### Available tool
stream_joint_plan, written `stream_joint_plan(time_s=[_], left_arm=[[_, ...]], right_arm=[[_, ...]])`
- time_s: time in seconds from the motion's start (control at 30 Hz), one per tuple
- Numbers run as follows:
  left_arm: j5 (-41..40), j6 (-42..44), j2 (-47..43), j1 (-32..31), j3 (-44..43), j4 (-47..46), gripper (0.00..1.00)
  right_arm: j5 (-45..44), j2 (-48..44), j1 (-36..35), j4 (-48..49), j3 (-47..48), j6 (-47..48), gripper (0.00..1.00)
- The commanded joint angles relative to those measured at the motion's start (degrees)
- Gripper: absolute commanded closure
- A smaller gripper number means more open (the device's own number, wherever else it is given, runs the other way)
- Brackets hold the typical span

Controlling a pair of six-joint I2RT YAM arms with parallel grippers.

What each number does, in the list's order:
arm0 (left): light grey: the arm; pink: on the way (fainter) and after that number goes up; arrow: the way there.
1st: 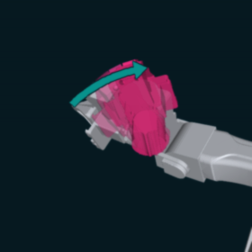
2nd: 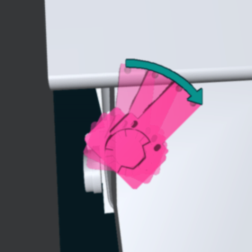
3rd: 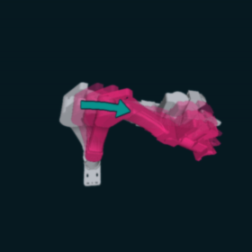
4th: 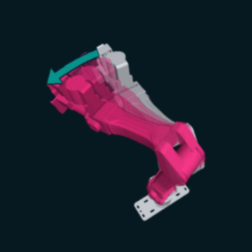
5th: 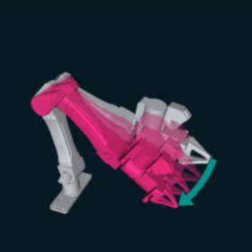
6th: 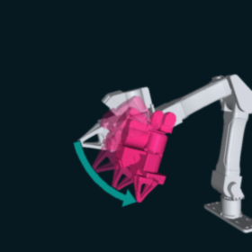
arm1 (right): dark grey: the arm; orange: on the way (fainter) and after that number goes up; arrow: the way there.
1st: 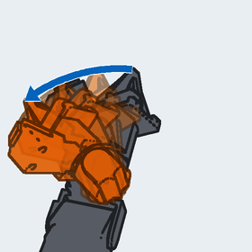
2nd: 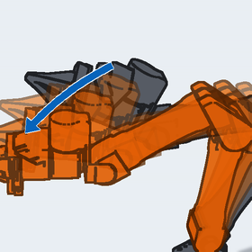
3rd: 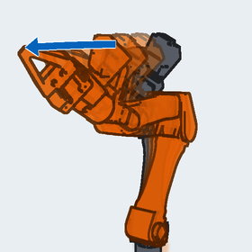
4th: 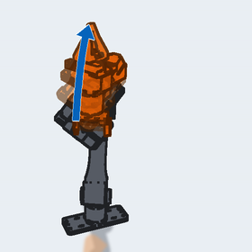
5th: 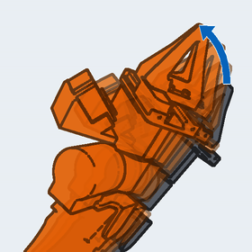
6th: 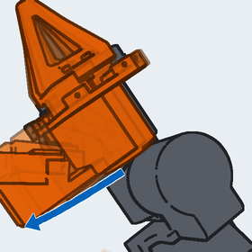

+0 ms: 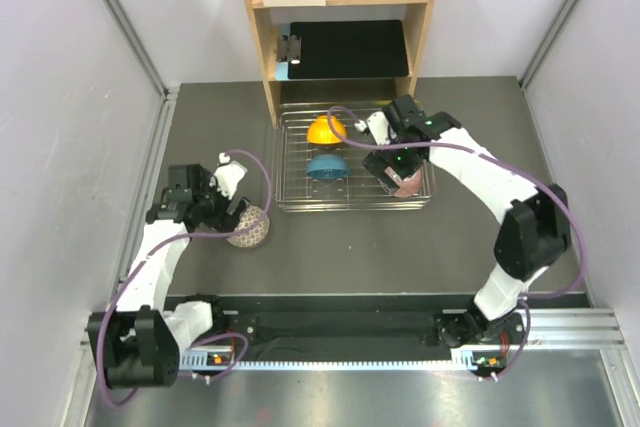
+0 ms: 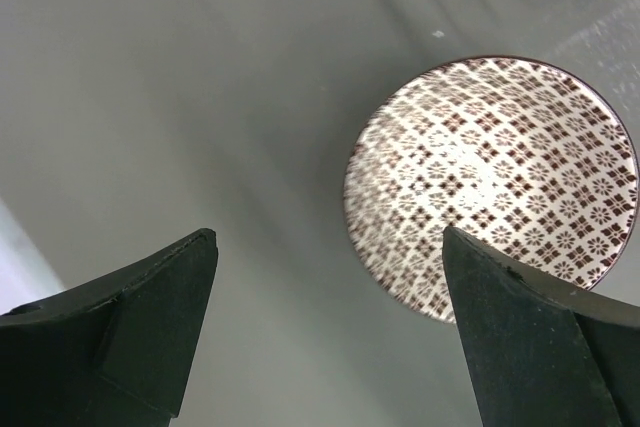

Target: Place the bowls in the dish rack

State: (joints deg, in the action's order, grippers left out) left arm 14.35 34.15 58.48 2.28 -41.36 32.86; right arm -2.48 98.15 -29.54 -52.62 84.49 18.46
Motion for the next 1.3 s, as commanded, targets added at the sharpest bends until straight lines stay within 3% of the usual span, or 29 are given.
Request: stream_joint_plan(time_s=[0.0, 0.13, 0.23, 0.4, 0.5, 0.6, 0.63, 0.9, 1.03, 1.27], left_arm=[[5.42, 2.23, 3.39, 0.44, 1.46, -2.89, 0.03], [6.13, 3.72, 8.48, 0.53, 0.76, -1.4, 0.09], [6.48, 4.69, 11.47, 0.53, 0.5, -1.13, 0.2], [7.09, 5.66, 14.9, 0.53, -0.91, 0.18, 0.57], [7.62, 6.19, 15.44, 0.53, -1.26, 1.06, 0.68], [7.89, 6.45, 15.61, 0.53, -1.96, 2.03, 0.88], [7.97, 6.54, 15.53, 0.53, -2.23, 2.47, 1.0], [12.09, 7.86, 8.95, 0.62, -8.8, 11.23, 1.0], [18.51, 9.7, 4.72, 0.53, -15.66, 18.44, 1.0], [27.04, 6.81, 0.93, -2.02, -26.03, 20.14, 1.0]], right_arm=[[3.88, -7.88, 0.36, -3.54, 4.28, 1.14, 0.0], [4.59, -12.27, 0.27, -3.81, 4.63, 1.14, 0.0], [5.55, -14.29, 0.27, -3.89, 4.98, 1.14, 0.0], [6.88, -16.32, 0.27, -3.02, 4.46, 0.61, 0.0], [7.05, -17.2, 0.27, -1.96, 3.49, 0.53, 0.0], [7.84, -17.9, 0.36, -1.0, 2.18, 0.0, 0.0], [8.54, -18.25, 0.27, -0.3, 1.65, -0.52, 0.0], [15.21, -18.08, 0.36, 1.38, 0.76, -4.21, 0.0], [23.81, -16.68, 0.62, -0.37, 4.19, -5.89, 0.0], [35.25, -13.69, 0.71, -3.28, 10.25, -4.66, 0.0]])
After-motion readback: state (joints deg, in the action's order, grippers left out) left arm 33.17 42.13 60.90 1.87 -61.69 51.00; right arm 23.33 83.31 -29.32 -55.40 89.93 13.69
